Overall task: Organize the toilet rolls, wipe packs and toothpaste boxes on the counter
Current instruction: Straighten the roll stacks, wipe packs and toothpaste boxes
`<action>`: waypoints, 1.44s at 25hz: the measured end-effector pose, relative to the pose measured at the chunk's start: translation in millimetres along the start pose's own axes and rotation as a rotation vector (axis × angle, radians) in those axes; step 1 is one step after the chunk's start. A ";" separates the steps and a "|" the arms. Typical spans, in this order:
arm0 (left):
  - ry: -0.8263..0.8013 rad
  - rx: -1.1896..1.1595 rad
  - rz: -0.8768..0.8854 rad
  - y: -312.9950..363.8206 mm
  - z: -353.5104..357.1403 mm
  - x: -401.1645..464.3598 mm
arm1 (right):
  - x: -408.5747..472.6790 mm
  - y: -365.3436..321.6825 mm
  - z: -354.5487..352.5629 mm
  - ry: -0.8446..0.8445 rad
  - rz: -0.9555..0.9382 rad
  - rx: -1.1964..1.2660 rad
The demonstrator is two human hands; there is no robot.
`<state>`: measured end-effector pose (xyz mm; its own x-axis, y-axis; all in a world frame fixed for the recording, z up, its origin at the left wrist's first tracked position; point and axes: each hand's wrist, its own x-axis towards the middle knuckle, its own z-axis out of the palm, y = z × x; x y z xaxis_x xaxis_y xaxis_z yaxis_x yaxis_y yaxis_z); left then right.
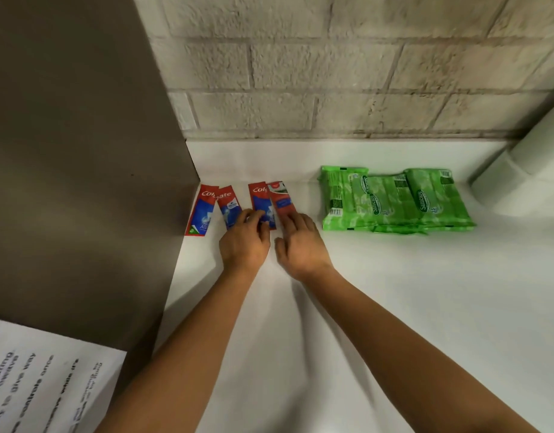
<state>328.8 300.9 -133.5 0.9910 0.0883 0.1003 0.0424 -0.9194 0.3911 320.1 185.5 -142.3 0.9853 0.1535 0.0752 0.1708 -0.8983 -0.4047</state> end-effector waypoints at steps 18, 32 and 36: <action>0.002 0.039 0.049 -4.4 4.6 1.1 | -1.5 5.7 -3.1 -0.026 -0.010 -0.029; 0.007 0.015 0.061 -5.8 5.0 2.5 | -0.8 6.9 -1.7 -0.009 -0.040 -0.006; 0.005 0.018 0.071 -6.8 6.3 3.2 | -1.0 6.8 -3.6 -0.011 -0.037 -0.005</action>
<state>332.5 305.0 -141.5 0.9910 0.0241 0.1315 -0.0259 -0.9303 0.3659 320.2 177.8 -141.9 0.9783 0.1911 0.0798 0.2070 -0.8940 -0.3974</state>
